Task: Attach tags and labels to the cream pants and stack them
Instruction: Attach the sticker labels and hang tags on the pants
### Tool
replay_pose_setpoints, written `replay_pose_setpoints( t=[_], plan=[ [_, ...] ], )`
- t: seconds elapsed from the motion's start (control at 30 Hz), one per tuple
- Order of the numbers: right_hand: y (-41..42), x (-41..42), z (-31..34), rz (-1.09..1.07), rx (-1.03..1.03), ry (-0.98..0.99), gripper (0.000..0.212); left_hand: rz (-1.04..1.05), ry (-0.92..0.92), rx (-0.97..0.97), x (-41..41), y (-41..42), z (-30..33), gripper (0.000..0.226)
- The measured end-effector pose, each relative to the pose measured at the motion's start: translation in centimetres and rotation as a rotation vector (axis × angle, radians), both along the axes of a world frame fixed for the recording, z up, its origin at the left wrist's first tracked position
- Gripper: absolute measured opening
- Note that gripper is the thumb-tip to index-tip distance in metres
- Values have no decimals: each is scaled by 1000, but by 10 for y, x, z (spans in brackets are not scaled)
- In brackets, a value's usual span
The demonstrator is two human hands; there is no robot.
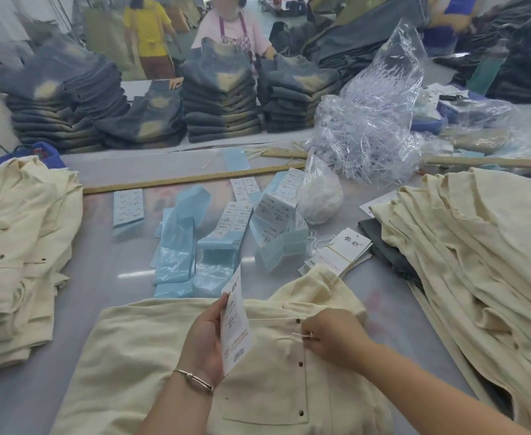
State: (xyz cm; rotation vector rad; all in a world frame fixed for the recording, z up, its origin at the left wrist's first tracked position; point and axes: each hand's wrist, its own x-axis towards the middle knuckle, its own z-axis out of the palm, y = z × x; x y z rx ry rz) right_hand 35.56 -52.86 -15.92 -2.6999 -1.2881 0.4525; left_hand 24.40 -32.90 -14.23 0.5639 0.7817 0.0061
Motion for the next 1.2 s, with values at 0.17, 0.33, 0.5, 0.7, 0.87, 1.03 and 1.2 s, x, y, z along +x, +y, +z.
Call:
replay_pose_setpoints(
  t=[0.17,0.33,0.5,0.7,0.87,1.03,1.2],
  plan=[
    [-2,32,15,102,-64,233,27,13,11,-29,-6,2,-8,24],
    [-5,31,5,183,-90,147,13,53,18,-66,-12,3,-16,24],
    [-6,74,36,-146,387,582,20,95,9,-118,-14,2,-21,19],
    [13,160,82,-358,666,348,12,123,-21,-143,-12,-3,-20,18],
    [20,189,92,-462,594,328,24,94,-106,-176,-8,-8,-4,19],
    [8,163,95,-476,706,369,9,56,-149,-177,-4,-13,19,18],
    [-3,112,104,-498,900,862,19,-110,-125,-191,-4,-28,38,25]
  ],
)
